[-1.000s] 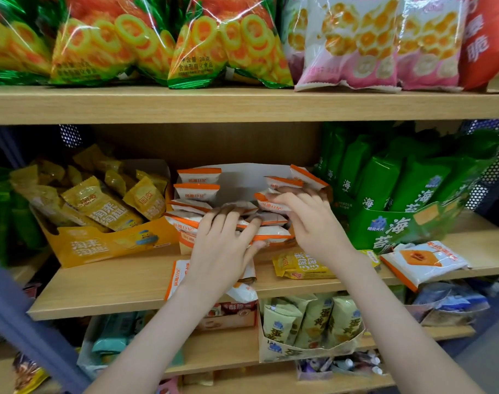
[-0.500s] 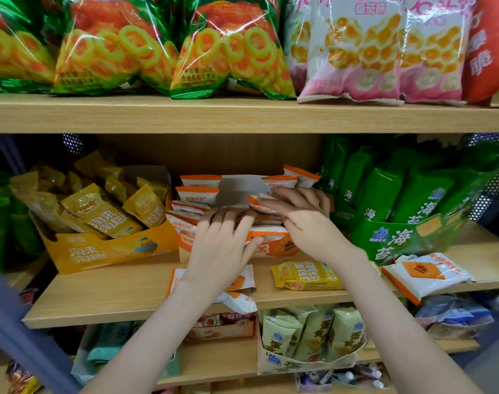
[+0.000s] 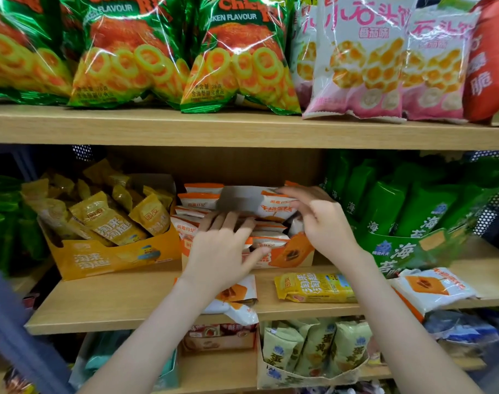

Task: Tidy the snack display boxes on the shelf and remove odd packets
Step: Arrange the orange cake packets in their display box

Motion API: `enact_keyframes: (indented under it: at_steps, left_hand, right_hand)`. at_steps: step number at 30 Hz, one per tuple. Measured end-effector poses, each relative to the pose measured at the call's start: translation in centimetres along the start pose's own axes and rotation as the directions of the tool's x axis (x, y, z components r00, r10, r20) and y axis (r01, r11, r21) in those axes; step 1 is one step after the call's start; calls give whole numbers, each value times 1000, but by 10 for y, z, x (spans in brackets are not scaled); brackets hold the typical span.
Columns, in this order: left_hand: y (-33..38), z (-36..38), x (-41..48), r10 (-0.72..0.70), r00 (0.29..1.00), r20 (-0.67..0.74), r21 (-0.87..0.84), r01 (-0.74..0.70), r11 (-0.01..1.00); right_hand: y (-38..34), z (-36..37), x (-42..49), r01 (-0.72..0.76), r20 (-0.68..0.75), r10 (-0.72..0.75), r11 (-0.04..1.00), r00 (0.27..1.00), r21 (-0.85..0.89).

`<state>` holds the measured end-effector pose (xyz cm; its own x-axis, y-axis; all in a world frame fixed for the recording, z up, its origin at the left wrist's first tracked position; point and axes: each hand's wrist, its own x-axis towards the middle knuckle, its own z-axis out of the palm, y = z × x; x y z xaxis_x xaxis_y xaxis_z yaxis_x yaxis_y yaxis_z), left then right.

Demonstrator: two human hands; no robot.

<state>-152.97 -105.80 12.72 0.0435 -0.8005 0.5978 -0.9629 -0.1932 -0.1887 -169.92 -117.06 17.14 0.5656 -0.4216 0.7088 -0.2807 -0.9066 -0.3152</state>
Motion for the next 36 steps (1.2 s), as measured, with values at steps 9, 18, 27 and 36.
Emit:
enact_keyframes:
  at_steps: [9,18,27,36]
  left_hand:
    - [-12,-9,20,-79,995,59,50,77,996]
    - [-7,3,16,100,995,26,-51,-98,994]
    - [10,0,16,17,999,41,-20,-16,1000]
    - [21,9,20,-48,999,0,2,48,999]
  right_hand:
    - [5,13,5,-48,288,89,988,954,-145]
    - [17,28,-13,122,218,-63,955,974,-270]
    - [28,24,-45,-322,8,324,942,946,-90]
    - [19,26,-34,-293,-114,311,944,944,153]
